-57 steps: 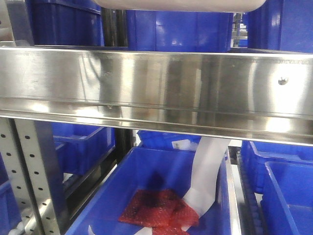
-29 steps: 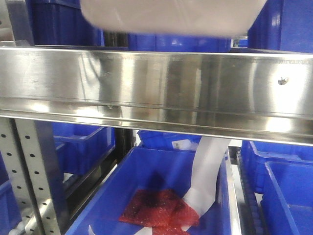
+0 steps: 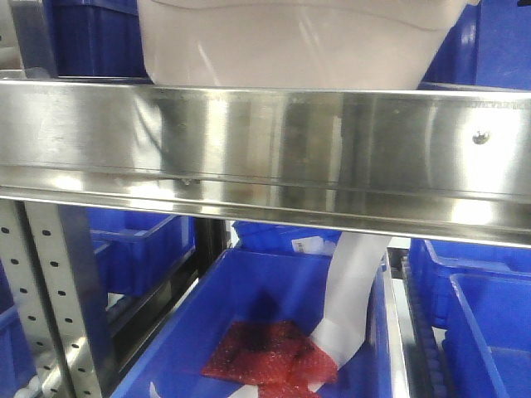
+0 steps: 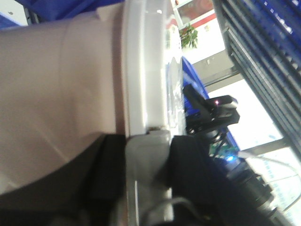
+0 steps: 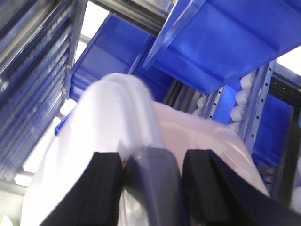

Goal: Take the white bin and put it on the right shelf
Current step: 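Lower the bin onto the upper shelf and open both grippers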

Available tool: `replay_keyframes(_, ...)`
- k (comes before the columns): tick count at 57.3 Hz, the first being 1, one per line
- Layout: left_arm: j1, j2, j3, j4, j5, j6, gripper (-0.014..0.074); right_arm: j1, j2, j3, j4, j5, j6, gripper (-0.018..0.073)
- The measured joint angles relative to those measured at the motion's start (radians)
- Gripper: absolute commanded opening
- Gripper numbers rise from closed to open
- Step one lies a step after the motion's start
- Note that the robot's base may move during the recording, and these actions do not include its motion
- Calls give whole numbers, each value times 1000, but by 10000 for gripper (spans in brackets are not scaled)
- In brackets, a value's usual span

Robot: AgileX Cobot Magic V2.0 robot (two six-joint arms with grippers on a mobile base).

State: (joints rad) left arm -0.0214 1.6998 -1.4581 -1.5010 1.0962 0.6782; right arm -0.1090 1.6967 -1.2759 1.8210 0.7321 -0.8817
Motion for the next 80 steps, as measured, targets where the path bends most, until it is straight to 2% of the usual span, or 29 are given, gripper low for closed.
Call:
replay_keyframes(4,-5,6,0,14,7,6,461,2,4,0,-10,15,-7,636)
replay_keyframes(5,-5,6,0,16,8,8,478,4,4,0,-10,19,-7,653)
replay_keyframes(11,-13,8,0,20,18,25,545,8,4,-4,-15,30,-26,634)
replay_keyframes(20,-15,8,0,20,27,50,545,10,4,-20,-46,26,-74,635)
replay_keyframes(29,-15,8,-31,44,30,52,545,15,9,-69,-146,-2,-88,635)
replay_keyframes(40,-23,8,-129,182,49,50,545,23,9,-130,-323,-50,-88,635)
replay_keyframes(57,-25,2,-317,534,81,-47,545,25,-62,-167,-572,-178,-90,635)
replay_keyframes(64,-25,-16,-350,610,87,-72,526,25,-111,-167,-629,-196,-94,635)
replay_keyframes(73,-25,-60,-357,639,113,-86,460,25,-179,-167,-651,-189,-96,622)
replay_keyframes(78,-25,-90,-357,643,141,-91,366,25,-227,-167,-655,-170,-96,537)
replay_keyframes(80,-25,-103,-357,644,145,-91,311,25,-247,-167,-655,-159,-96,467)
